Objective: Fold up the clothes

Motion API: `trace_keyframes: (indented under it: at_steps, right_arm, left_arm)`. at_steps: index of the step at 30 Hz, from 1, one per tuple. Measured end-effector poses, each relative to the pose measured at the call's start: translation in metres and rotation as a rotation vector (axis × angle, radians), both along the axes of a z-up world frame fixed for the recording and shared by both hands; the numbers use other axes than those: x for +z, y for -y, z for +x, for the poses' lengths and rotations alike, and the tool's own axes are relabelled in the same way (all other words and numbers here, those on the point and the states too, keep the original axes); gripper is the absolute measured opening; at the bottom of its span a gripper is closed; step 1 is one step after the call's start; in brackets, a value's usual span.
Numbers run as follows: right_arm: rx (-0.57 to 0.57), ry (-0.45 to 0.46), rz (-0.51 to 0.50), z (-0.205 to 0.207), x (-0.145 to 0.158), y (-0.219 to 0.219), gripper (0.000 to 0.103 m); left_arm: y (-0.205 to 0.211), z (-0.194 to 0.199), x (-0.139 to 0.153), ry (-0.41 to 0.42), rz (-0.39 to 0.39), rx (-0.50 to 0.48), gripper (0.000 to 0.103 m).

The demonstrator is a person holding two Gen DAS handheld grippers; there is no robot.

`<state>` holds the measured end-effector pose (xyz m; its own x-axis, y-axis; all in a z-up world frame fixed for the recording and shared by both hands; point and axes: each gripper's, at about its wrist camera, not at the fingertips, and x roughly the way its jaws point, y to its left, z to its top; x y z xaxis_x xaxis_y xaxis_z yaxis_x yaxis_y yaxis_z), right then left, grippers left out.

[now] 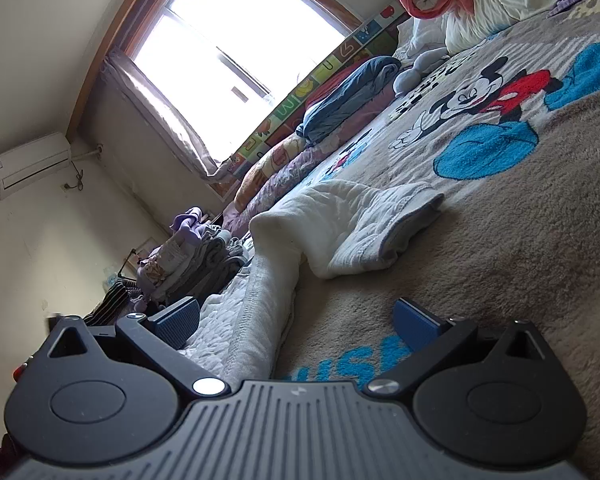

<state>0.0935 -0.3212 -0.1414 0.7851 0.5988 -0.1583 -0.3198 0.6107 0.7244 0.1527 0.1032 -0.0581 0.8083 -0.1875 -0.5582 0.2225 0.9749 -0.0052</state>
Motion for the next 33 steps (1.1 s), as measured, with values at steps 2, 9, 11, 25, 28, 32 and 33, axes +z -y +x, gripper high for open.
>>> trace_keyframes:
  at_steps: [2,9,11,25,28,32,33]
  right_arm:
    - [0.0,-0.001,0.002,0.0,0.0,0.0,0.103]
    - [-0.034,-0.049,-0.017,0.001,0.005,-0.002,0.098]
    - [-0.088,-0.11,0.061,0.001,0.005,0.006,0.09]
    - [-0.266,-0.319,0.057,0.072,0.01,0.006,0.074]
    - [-0.248,-0.343,0.027,0.09,0.007,0.006,0.027]
    - [-0.217,-0.346,-0.016,0.1,0.013,0.013,0.011]
    - [-0.199,-0.341,-0.033,0.102,0.018,0.015,0.011]
  left_arm:
    - [0.009,-0.017,-0.003,-0.036,-0.055,-0.024,0.028]
    - [0.038,-0.05,-0.007,-0.075,-0.054,0.006,0.029]
    - [0.045,-0.063,-0.004,-0.041,-0.122,-0.039,0.035]
    - [0.046,-0.043,-0.031,-0.16,-0.24,-0.054,0.056]
    - [0.048,-0.041,-0.032,-0.164,-0.231,-0.064,0.059]
    - [0.049,-0.04,-0.035,-0.166,-0.219,-0.074,0.059]
    - [0.049,-0.04,-0.035,-0.167,-0.218,-0.076,0.059]
